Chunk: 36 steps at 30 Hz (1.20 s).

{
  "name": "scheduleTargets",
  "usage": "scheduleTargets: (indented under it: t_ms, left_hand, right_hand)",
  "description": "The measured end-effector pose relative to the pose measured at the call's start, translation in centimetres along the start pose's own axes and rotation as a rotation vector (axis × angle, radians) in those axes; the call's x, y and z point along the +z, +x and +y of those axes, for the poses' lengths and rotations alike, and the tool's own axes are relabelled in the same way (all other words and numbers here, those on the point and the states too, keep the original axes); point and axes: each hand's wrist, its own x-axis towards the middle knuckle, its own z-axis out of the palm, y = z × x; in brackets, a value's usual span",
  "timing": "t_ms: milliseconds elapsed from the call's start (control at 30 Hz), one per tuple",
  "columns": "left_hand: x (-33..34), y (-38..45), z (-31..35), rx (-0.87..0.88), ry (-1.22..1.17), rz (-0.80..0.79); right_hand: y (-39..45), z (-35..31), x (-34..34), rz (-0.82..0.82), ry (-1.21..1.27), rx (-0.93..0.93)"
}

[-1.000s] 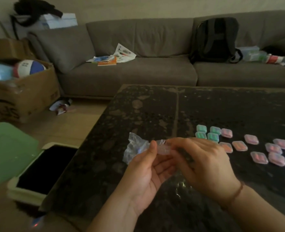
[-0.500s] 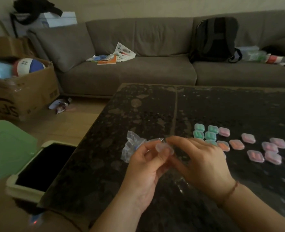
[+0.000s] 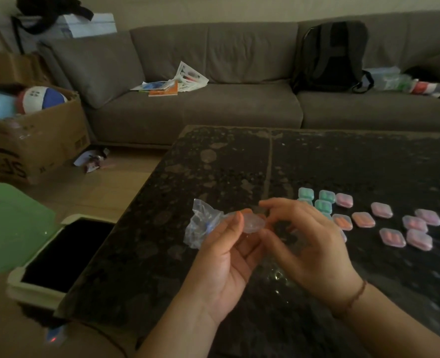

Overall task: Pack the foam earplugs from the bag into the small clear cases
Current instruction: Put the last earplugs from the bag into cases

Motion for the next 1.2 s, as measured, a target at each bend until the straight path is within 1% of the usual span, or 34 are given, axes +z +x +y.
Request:
scheduleTargets:
  t_ms: [200, 400, 700, 800, 900, 1000, 1067, 1133, 1200]
  left_hand:
    - [-0.4, 0.1, -0.3, 0.027, 0.018, -0.042]
    - [-0.5, 0.2, -0.9, 0.008, -0.024, -0.009]
    - [-0.7, 0.1, -1.2, -0.03, -0.059, -0.049]
    - [-0.5, 0.0, -1.1, -0.044, -0.02, -0.024]
    - [-0.4, -0.1, -0.8, -0.053, 0.104, -0.058]
    - [-0.3, -0.3, -0.7, -0.169, 0.255, -0.13]
    - [-0.5, -0.3, -0.9, -0.242, 0.341, -0.178]
    - [-0.7, -0.2, -0.6, -0.265, 0.36, -0.184]
    - [-1.1, 0.0, 0.3, -0.236, 0.343, -0.136]
  right_hand:
    - [0.0, -0.3, 0.2, 0.017, -0.173, -0.102]
    - [0.1, -0.5, 0.6, 0.02, -0.31, -0.138]
    - [0.0, -0.4, 1.0, 0.039, -0.329, -0.135]
    - [-0.1, -0.5, 0.8, 0.035, -0.245, -0.083]
    - [-0.3, -0.3, 0.5, 0.053, -0.119, 0.023]
    - [-0.2, 0.5, 0.3, 0.061, -0.073, 0.181]
    - [-0.3, 0.9, 0.3, 0.005, -0.043, 0.262]
    - [-0.3, 0.9, 0.1, -0.032, 0.03, 0.29]
    - [-0.1, 0.5, 0.0, 0.031, 0.165, 0.335]
